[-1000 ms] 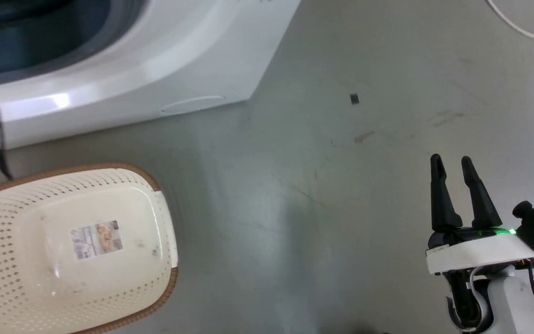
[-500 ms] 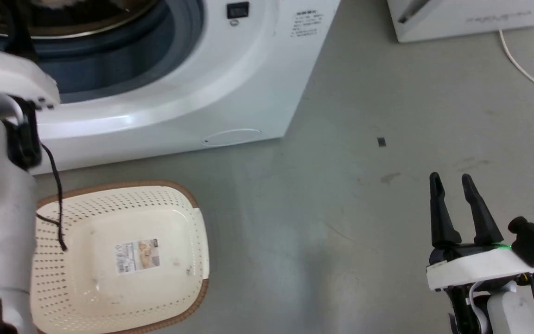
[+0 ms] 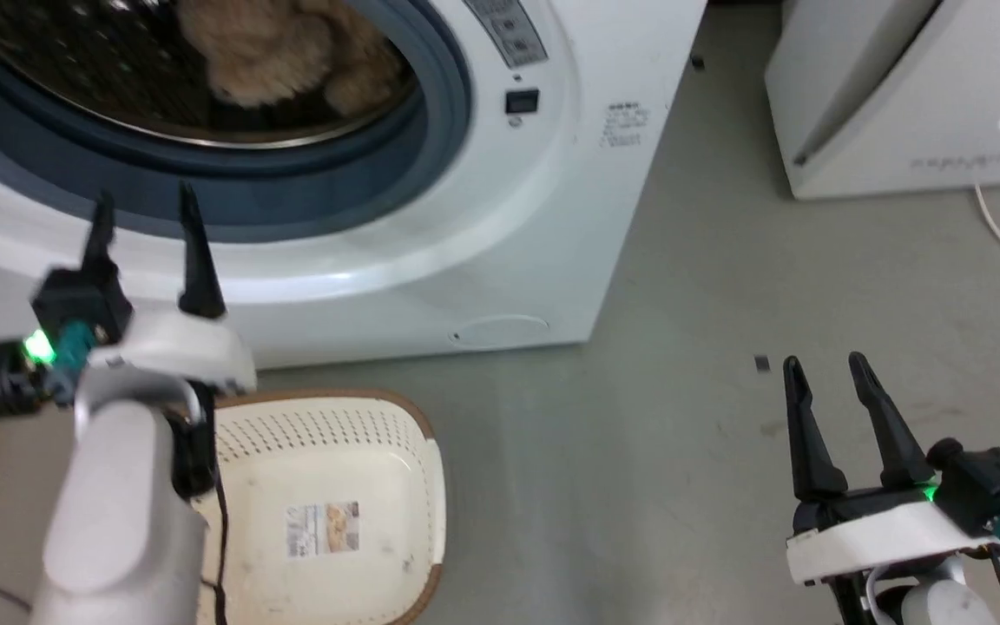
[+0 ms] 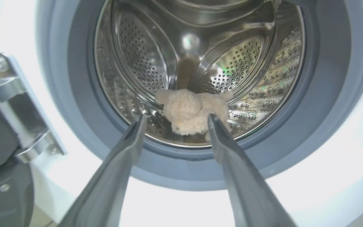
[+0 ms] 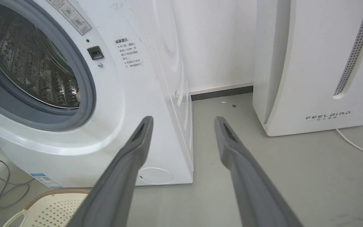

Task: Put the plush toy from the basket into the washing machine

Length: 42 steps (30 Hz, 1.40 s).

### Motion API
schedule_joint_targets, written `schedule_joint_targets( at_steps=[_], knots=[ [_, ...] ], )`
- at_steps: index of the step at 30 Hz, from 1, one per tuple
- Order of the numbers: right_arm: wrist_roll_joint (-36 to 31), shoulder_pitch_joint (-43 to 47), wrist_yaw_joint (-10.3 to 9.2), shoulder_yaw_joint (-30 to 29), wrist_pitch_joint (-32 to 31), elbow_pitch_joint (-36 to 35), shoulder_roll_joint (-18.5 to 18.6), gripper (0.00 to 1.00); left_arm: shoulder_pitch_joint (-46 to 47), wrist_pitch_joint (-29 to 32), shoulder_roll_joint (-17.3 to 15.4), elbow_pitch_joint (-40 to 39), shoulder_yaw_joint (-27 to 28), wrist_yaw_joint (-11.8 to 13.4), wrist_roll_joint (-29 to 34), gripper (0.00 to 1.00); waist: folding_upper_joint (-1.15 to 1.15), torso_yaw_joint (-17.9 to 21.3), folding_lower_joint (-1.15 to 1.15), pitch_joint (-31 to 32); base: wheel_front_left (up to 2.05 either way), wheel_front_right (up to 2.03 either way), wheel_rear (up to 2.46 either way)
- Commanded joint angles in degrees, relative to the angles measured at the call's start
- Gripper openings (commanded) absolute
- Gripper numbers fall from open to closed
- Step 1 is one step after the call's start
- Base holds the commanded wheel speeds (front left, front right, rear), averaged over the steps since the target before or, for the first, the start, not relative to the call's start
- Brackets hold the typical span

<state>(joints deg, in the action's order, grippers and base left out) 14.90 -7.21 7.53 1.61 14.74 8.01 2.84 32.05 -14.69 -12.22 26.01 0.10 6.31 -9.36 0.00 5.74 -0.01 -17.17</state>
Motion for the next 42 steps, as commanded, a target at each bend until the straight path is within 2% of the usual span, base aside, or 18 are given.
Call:
schedule_joint_targets(
  at_steps=[1,15,22,30,31,42],
  knots=[
    [-0.9,1.3,-0.04,0.0,0.3,-1.1,0.0,1.00,-2.8,-0.3,0.8,-1.7,0.4,-0.2,1.0,1.00,0.00,-1.9,0.01,3.2,0.00,0.00,0.00],
    [-5.7,7.4,-0.04,-1.8,0.3,-7.5,0.0,1.00,-21.2,-0.3,6.7,-13.1,2.8,-2.6,4.0,1.00,0.00,-5.4,0.01,13.8,0.00,0.00,0.00],
    [-6.3,10.4,-0.04,-3.0,0.3,-9.9,0.0,1.00,-28.8,-0.3,7.8,-17.6,2.4,-4.2,5.8,1.00,0.00,-6.6,0.01,16.7,0.00,0.00,0.00],
    [-6.5,12.8,-0.04,-3.8,0.3,-10.7,0.0,1.00,-32.3,-0.3,8.4,-19.0,1.8,-6.0,6.1,1.00,0.00,-7.6,0.01,18.1,0.00,0.00,0.00],
    [-6.3,12.2,0.00,-3.6,0.0,-10.4,0.0,0.00,-31.9,0.0,8.3,-18.9,1.8,-5.9,6.0,0.00,0.00,-7.6,0.01,18.1,0.00,0.00,0.00],
    [-6.9,11.9,0.00,-3.5,-1.0,-10.2,0.0,0.00,-32.0,1.0,8.3,-19.3,1.7,-6.0,6.2,0.00,0.00,-7.5,0.01,18.1,0.00,0.00,0.00]
  ],
)
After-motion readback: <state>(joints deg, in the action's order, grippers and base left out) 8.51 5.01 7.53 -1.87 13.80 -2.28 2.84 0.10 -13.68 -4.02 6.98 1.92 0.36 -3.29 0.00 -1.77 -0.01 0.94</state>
